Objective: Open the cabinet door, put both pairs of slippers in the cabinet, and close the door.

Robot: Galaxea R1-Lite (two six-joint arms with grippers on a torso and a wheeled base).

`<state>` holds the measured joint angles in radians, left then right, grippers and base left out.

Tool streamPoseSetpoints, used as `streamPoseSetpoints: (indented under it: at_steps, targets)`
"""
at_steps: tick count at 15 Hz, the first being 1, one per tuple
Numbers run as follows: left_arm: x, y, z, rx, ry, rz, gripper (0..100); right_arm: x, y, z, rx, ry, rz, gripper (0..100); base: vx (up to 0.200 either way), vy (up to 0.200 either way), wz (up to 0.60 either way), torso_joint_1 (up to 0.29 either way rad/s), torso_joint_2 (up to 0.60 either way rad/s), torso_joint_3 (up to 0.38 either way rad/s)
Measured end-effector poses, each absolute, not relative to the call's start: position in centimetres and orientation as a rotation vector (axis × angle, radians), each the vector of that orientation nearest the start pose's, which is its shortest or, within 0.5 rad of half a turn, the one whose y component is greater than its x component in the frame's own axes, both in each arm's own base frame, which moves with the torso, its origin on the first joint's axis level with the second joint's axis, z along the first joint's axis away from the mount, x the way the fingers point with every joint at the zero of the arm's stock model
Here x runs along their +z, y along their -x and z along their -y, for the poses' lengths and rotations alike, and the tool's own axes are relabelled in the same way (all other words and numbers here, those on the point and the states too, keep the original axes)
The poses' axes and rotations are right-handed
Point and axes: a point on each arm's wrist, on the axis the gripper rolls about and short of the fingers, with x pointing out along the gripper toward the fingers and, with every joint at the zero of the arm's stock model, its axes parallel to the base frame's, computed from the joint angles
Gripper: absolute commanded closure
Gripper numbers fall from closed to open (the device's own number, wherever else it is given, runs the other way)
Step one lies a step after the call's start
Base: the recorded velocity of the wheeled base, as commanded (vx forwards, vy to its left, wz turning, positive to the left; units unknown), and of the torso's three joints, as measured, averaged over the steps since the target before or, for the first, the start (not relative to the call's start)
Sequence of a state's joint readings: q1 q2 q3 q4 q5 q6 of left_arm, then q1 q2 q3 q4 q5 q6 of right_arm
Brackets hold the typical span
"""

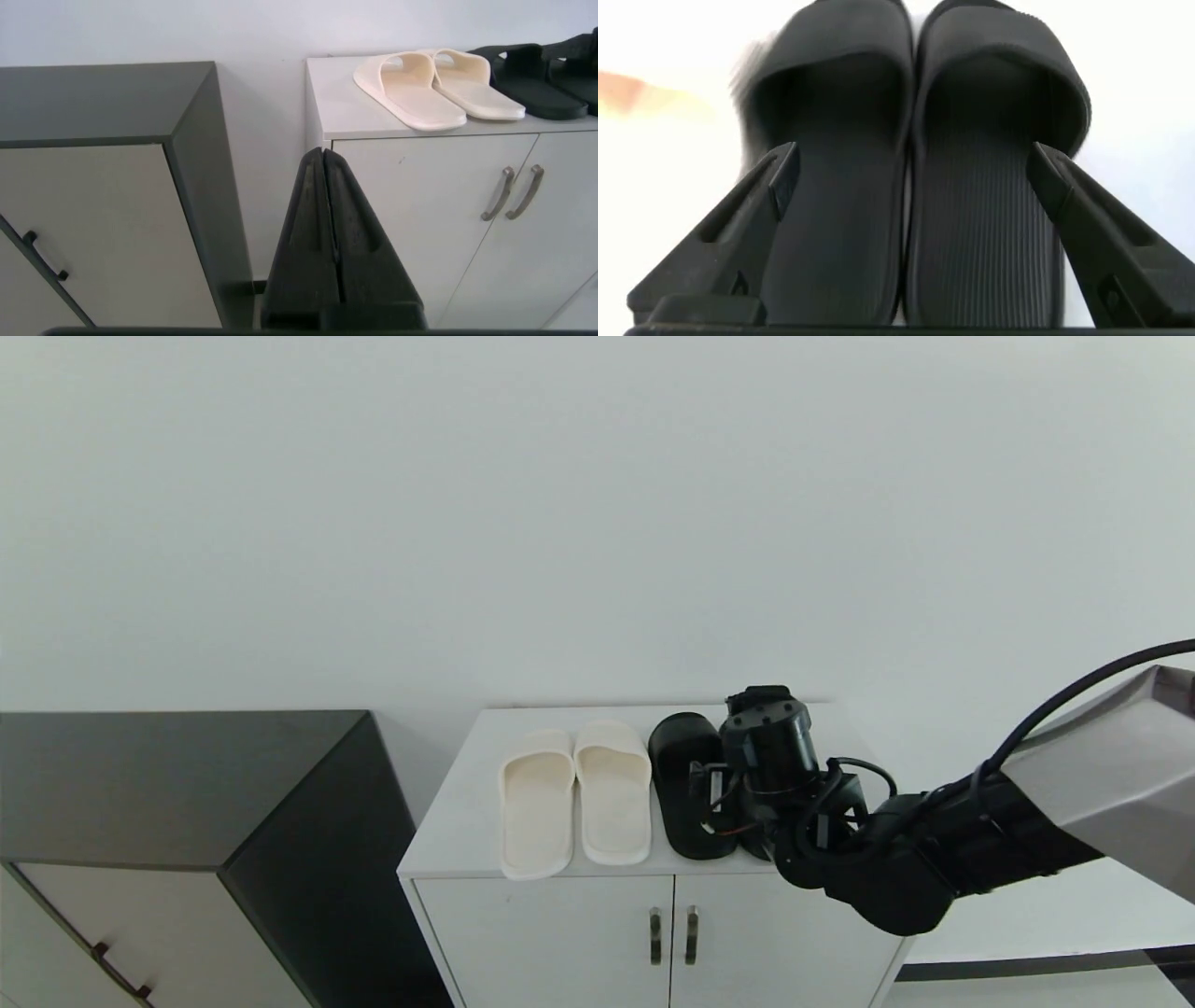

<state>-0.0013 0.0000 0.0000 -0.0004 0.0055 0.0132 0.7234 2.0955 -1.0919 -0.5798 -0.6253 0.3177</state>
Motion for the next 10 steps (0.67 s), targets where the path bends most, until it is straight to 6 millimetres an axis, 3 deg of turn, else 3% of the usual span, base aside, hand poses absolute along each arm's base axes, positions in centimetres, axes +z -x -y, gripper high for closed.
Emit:
streamPoseSetpoints:
  at_steps: [10]
  targets:
    - [7.6,2.3,0.0,0.004,-0.011,0.0,100,8.9,-35.7,-26.1,-0.012,-0.068,-0.323,0,0.0,0.0,0.0,0.0,0.0,0.0]
